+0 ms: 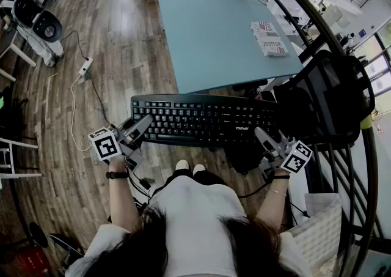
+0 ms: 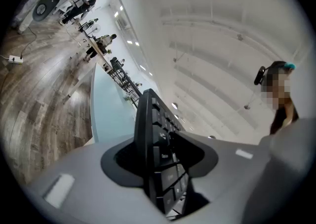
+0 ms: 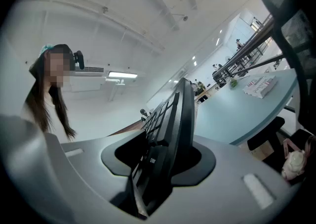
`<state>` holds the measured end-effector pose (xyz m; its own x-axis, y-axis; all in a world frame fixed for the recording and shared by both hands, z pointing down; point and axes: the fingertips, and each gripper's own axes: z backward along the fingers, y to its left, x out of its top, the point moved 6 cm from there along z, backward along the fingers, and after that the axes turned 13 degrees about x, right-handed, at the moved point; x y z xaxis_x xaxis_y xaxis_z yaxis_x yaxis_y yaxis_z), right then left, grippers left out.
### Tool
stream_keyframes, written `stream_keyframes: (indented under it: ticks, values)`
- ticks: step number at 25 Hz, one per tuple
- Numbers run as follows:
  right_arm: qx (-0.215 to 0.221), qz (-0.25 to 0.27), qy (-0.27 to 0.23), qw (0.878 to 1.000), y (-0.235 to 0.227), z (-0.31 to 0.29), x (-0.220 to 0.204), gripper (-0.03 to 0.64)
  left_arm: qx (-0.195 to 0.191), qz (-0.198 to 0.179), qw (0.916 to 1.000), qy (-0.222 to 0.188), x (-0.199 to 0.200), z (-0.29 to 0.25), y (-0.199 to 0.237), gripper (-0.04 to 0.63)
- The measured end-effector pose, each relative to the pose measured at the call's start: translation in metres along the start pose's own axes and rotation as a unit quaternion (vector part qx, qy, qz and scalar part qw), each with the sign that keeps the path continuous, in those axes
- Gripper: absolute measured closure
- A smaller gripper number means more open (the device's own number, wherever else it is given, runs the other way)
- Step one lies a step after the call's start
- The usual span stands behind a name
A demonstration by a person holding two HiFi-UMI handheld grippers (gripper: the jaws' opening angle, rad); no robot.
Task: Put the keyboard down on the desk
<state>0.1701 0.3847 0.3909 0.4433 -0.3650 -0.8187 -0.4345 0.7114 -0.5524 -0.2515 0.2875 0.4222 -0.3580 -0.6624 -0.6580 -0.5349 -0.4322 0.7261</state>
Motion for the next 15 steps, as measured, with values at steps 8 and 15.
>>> stream_keyframes:
  ticks: [8,15]
  values:
    - [-0.013,-0.005,-0.009,1.0,0.005,0.007,-0.001,0.472,-0.01,-0.003,0.9999,0.014,0.002,-0.008,-0.004,0.385]
    - [-0.003,-0.012,-0.01,1.0,0.002,0.014,0.0,0.472,0.003,-0.002,0.9999,0.012,-0.004,-0.004,-0.015,0.385]
